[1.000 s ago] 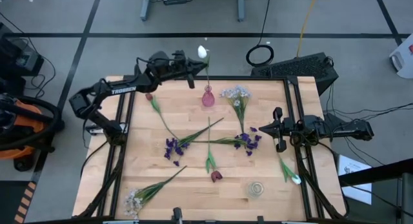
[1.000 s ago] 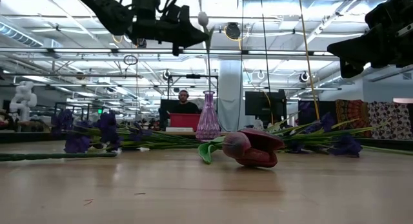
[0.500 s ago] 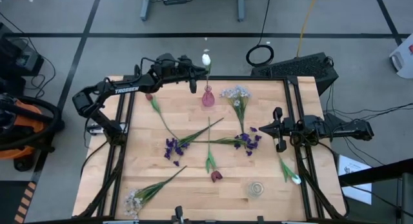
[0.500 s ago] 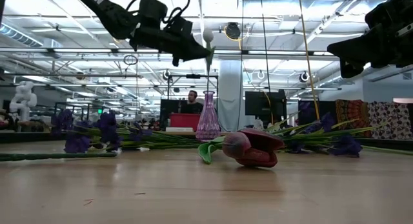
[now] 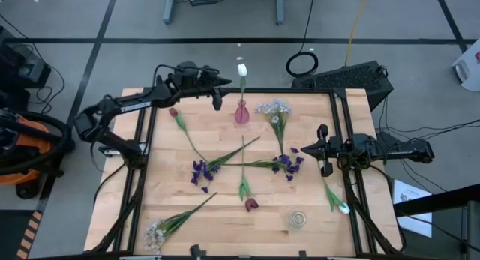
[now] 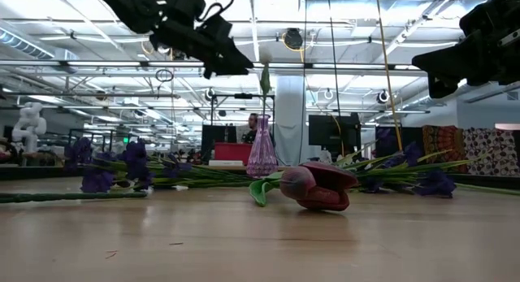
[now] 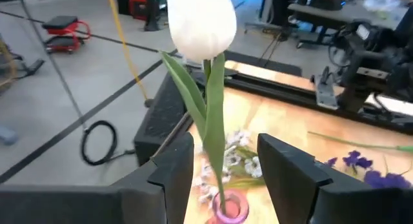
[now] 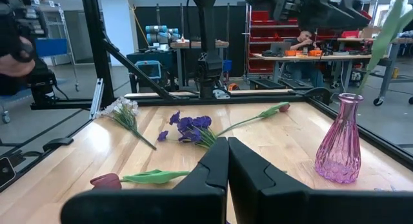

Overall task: Sort flowers into vase by color
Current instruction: Put the right red tulip into the transparent vase

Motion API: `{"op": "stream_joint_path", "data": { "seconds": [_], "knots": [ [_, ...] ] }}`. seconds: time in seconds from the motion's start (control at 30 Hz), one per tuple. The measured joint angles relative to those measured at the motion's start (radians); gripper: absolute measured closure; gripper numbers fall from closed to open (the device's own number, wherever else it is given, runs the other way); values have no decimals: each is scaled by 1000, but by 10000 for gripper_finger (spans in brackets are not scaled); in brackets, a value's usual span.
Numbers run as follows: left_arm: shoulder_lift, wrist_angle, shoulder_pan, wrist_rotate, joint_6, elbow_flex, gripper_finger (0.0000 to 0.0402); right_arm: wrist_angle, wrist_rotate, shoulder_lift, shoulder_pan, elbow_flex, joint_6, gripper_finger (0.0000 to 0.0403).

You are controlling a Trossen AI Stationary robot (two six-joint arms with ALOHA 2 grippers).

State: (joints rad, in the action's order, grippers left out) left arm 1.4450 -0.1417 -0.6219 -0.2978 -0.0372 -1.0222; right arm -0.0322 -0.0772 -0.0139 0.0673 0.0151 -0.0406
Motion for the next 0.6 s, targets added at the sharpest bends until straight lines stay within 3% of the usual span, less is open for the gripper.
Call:
{"op": "stream_joint_path", "data": {
  "seconds": [0.23,0.6],
  "knots": [
    [-134,140,3,149,9,0,224,0,0,0,0,0,0,403],
    [-278,529,82,349,392,0,223,0,0,0,0,0,0,403]
  ]
}}
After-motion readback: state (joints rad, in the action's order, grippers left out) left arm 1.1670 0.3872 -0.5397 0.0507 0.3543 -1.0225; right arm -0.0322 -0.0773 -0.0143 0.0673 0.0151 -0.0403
